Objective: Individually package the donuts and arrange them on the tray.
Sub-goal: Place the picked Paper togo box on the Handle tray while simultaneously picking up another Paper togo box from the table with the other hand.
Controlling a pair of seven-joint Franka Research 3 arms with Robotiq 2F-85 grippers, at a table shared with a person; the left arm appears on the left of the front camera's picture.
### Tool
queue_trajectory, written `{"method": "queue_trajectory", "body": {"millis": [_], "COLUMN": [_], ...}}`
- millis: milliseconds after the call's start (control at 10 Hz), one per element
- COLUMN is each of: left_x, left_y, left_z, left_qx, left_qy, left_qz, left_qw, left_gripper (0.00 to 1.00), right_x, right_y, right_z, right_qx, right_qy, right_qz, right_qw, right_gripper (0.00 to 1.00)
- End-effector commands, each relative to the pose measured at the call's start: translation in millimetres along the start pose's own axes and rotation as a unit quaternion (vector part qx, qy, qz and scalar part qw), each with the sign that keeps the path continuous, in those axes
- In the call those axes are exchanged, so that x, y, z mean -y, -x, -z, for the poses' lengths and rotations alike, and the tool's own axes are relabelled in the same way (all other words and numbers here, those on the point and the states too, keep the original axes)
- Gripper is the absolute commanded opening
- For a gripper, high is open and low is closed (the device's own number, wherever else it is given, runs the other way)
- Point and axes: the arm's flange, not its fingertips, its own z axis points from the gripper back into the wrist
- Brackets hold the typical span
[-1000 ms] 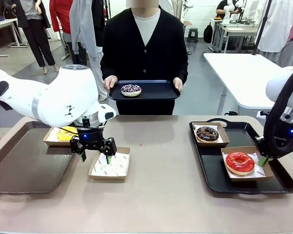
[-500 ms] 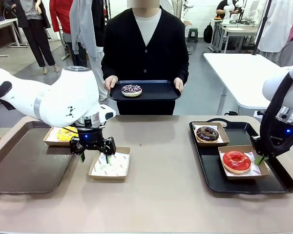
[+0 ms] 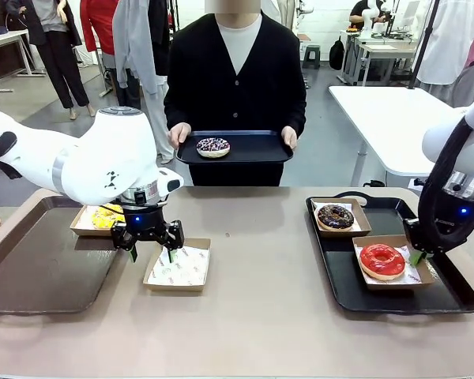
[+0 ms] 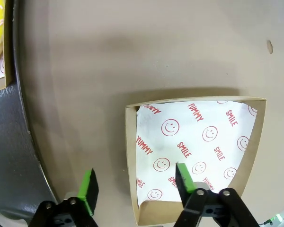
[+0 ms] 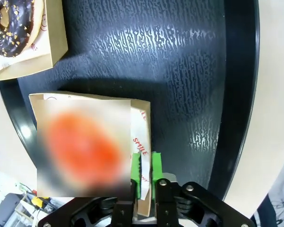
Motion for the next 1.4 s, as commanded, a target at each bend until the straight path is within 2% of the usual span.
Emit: {"method": "queue_trajectory", "body": {"millis": [0, 100, 200, 300, 400, 500, 1100, 1300], "left_x": [5, 5, 4, 3, 3, 2, -1, -1], "left_y": [-5, -5, -5, -5, -5, -5, -5, -3], "left_z": [4, 3, 4, 3, 3, 2, 0, -2], "left_qx": [0.008, 0.008, 0.010, 0.012, 0.012, 0.011, 0.009, 0.011], "left_qy": [-0.007, -0.006, -0.006, -0.003, -0.003, -0.003, -0.002, -0.001], "left_qz": [-0.010, -0.011, -0.011, -0.012, -0.012, -0.013, -0.015, -0.015], "left_qw": [1.000, 1.000, 1.000, 1.000, 1.000, 1.000, 1.000, 1.000], "left_gripper": [0.00, 0.35, 0.00, 0.00, 0.00, 0.00, 0.00, 0.00], "right_x": [-4, -3, -3, -3, -3, -2, 1, 5], "right_y": [-7, -6, -5, -4, -2, -2, 14, 28], "right_z": [1, 0, -2, -3, -3, -3, -13, -22], "right_qx": [0.005, 0.006, 0.008, 0.010, 0.009, 0.007, 0.018, 0.020], "right_qy": [-0.015, -0.016, -0.015, -0.013, -0.012, -0.012, 0.012, 0.007], "right_qz": [-0.003, -0.003, -0.003, -0.003, -0.002, 0.000, 0.008, 0.003], "right_qw": [1.000, 1.000, 1.000, 1.000, 1.000, 1.000, 1.000, 1.000], "right_gripper": [0.86, 1.00, 1.00, 1.00, 0.95, 1.00, 1.00, 1.00]}}
